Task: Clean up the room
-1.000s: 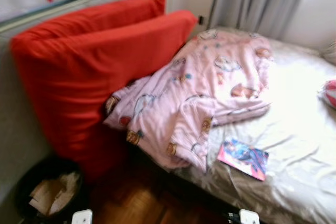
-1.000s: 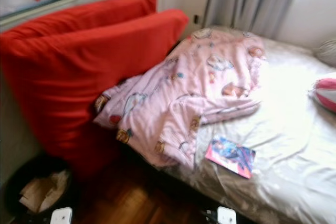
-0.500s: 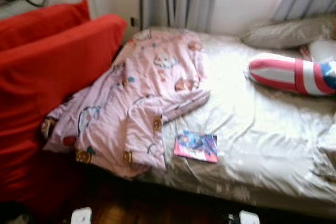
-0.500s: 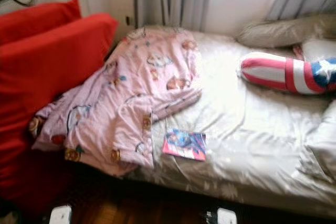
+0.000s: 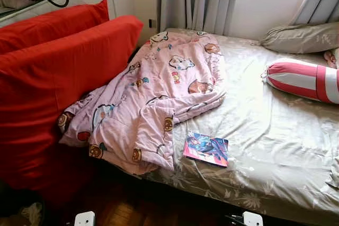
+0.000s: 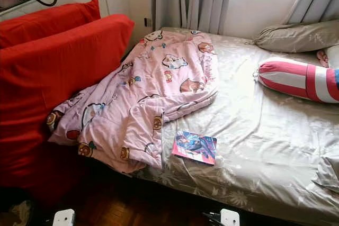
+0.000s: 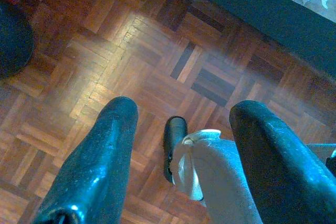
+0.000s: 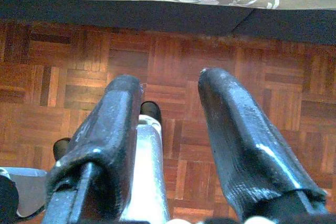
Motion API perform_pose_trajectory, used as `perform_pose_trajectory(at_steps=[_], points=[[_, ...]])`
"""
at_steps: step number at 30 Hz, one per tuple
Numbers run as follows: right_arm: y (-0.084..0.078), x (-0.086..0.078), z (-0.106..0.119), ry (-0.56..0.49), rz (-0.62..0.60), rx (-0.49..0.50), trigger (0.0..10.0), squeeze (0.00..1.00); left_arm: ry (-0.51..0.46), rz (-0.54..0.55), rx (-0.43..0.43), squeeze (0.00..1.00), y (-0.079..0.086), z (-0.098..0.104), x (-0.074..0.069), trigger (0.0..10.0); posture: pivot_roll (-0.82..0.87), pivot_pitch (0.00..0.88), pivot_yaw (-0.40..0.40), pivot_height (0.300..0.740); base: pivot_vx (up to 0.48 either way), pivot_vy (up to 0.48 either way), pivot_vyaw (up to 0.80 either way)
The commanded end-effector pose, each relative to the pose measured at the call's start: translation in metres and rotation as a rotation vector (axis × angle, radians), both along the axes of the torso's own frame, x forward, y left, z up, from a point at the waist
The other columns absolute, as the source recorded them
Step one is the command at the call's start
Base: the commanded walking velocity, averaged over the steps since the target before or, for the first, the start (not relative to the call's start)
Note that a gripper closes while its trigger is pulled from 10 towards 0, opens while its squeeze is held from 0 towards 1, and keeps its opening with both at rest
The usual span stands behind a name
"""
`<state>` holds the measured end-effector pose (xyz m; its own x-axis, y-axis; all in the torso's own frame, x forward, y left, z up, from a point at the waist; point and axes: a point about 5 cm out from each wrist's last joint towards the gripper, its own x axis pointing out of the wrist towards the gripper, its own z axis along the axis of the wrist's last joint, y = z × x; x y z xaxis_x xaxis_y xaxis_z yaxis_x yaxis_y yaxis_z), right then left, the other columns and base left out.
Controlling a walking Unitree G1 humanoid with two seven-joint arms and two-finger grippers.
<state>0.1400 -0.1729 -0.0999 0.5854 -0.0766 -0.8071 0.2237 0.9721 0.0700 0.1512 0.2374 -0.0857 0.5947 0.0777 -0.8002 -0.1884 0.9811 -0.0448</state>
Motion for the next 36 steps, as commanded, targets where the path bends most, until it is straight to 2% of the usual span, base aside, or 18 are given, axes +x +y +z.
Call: perform_pose_trajectory(at_steps=[1,24,36], points=[[-0.0533,0.0036,0.0087,0.010,0.020,0.059,10.0,0.00,-0.013,-0.094,-0.003,0.00,-0.0379,0.0022,0.0263,10.0,0.05,0.062,-0.016,0.740,0.000,0.000,0.00],[-0.0544,0.0038,0.0090,0.007,0.021,0.055,10.0,0.00,-0.012,-0.091,-0.012,0.00,-0.0381,0.0019,0.0256,10.0,0.04,0.066,-0.020,0.740,0.248,0.000,0.00],[-0.0538,0.0032,0.0088,0.006,0.021,0.057,10.0,0.00,-0.063,-0.086,-0.031,0.00,-0.0405,0.0060,0.0332,10.0,0.05,0.054,-0.017,0.740,0.000,0.000,0.00]])
